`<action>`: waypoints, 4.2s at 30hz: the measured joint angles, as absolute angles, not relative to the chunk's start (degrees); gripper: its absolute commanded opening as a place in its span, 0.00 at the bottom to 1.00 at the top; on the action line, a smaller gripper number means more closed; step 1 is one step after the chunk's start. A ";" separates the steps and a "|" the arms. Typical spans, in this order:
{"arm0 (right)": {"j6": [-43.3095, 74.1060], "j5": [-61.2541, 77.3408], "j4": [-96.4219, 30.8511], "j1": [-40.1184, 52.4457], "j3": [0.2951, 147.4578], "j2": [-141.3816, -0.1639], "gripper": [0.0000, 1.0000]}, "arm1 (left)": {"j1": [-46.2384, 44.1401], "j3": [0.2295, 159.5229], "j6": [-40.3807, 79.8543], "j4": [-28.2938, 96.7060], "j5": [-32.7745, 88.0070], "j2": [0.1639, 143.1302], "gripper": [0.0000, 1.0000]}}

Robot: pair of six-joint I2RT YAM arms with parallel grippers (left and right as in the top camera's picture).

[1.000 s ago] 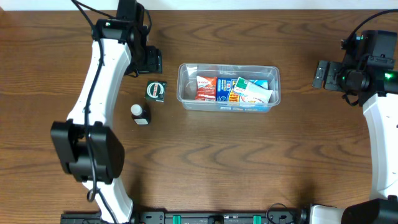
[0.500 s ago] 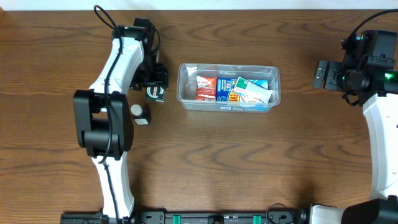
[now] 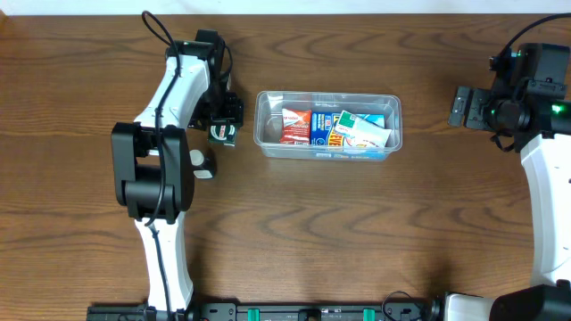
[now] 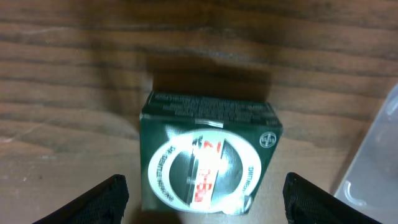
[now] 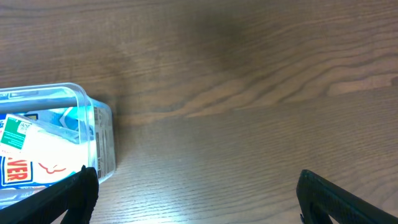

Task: Pack container
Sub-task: 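Grasp the dark green Zam-Buk box with the left gripper and lift, then carry the green box over the container and lower it in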

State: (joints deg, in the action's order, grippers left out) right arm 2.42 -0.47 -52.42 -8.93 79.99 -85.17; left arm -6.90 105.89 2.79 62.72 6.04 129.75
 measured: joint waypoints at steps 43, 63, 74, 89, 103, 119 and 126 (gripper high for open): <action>2.42 -0.47 -52.42 -8.93 79.99 -85.17 0.99 | -6.90 107.39 2.96 66.19 6.07 128.81 0.56; 2.42 -0.47 -52.42 -8.93 79.99 -85.17 0.99 | -17.10 108.47 13.74 63.81 6.07 107.04 0.51; 2.42 -0.47 -52.42 -8.93 79.99 -85.17 0.99 | -29.91 108.47 18.90 59.35 1.41 108.60 0.51; 2.42 -0.47 -52.47 -8.93 79.99 -85.17 0.99 | -31.51 108.47 24.21 58.00 -0.75 120.18 0.51; 2.42 -0.47 -52.47 -8.93 79.99 -85.17 0.99 | -31.51 108.47 25.50 56.69 -0.38 124.25 0.51; 2.42 -0.47 -52.47 -8.93 79.99 -85.17 0.99 | -31.73 107.92 25.89 54.92 -0.38 124.53 0.51; 2.42 -0.47 -52.47 -8.93 79.99 -85.17 0.99 | -31.79 107.68 25.93 54.81 -0.38 124.64 0.51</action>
State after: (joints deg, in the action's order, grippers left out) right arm 2.42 -0.47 -52.47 -8.93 79.99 -85.17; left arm -31.79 107.68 25.93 54.81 -0.38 124.64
